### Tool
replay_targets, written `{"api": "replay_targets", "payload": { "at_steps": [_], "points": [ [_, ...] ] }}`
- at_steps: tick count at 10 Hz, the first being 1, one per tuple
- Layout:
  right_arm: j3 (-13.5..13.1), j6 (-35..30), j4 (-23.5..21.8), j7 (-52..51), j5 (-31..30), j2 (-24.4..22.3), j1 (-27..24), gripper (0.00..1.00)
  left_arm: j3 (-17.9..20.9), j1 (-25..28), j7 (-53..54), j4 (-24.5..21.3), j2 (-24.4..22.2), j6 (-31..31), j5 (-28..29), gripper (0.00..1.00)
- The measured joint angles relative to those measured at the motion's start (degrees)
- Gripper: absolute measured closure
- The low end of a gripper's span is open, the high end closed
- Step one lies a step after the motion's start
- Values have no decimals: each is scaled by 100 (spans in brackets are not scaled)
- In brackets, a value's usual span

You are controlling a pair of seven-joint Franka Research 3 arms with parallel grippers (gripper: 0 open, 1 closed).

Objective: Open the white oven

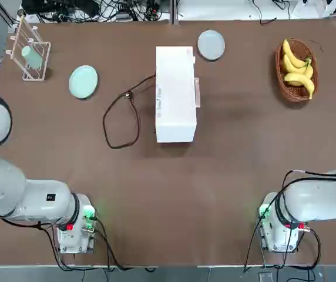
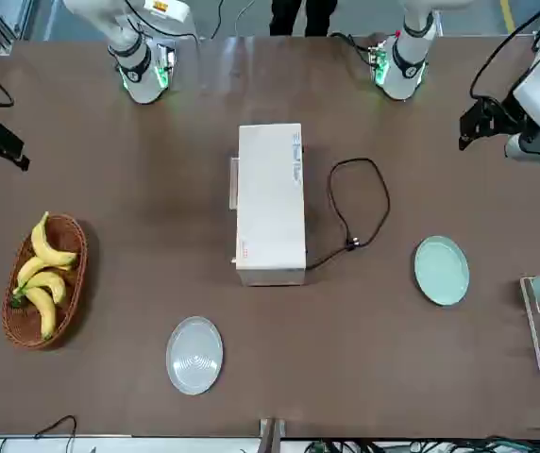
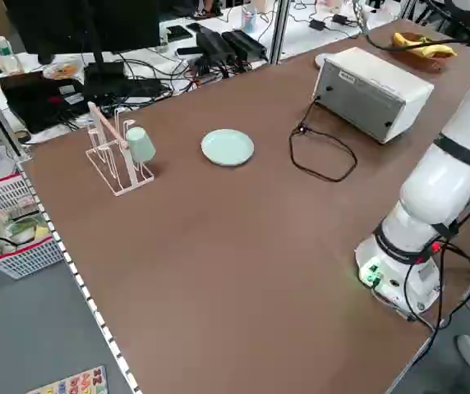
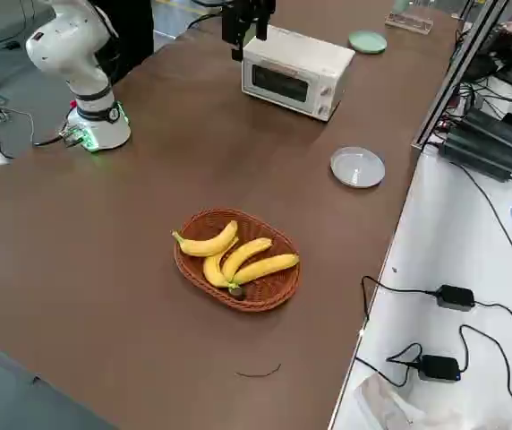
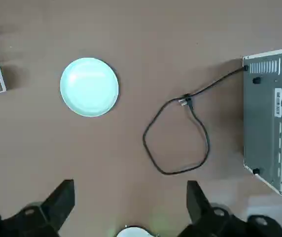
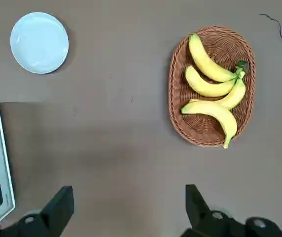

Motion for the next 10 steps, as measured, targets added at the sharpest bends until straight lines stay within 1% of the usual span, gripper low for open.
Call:
{"api": "replay_targets", "payload": {
  "at_steps": [4, 6, 7, 8, 9, 10],
  "points": [
    [1, -42, -16, 0, 0, 1, 0, 0, 4, 27, -13, 3, -5, 0, 0, 0],
    [7, -32, -72, 0, 0, 19, 1, 4, -8, 7, -69, 2, -4, 40, -71, 0],
    [11, -2, -98, 0, 0, 41, 2, 12, -32, -13, -191, -5, 9, 124, -160, 0],
    [16, 75, -128, 0, 0, 89, 3, 27, -82, -62, -381, -20, 51, 208, -219, 1],
    [22, 248, -222, 0, 2, 157, 5, 45, -198, -136, -577, -30, 132, 299, -234, 2],
    [28, 434, -344, -5, 12, 234, 6, 60, -307, -211, -683, -46, 223, 407, -239, 11]
  ]
}}
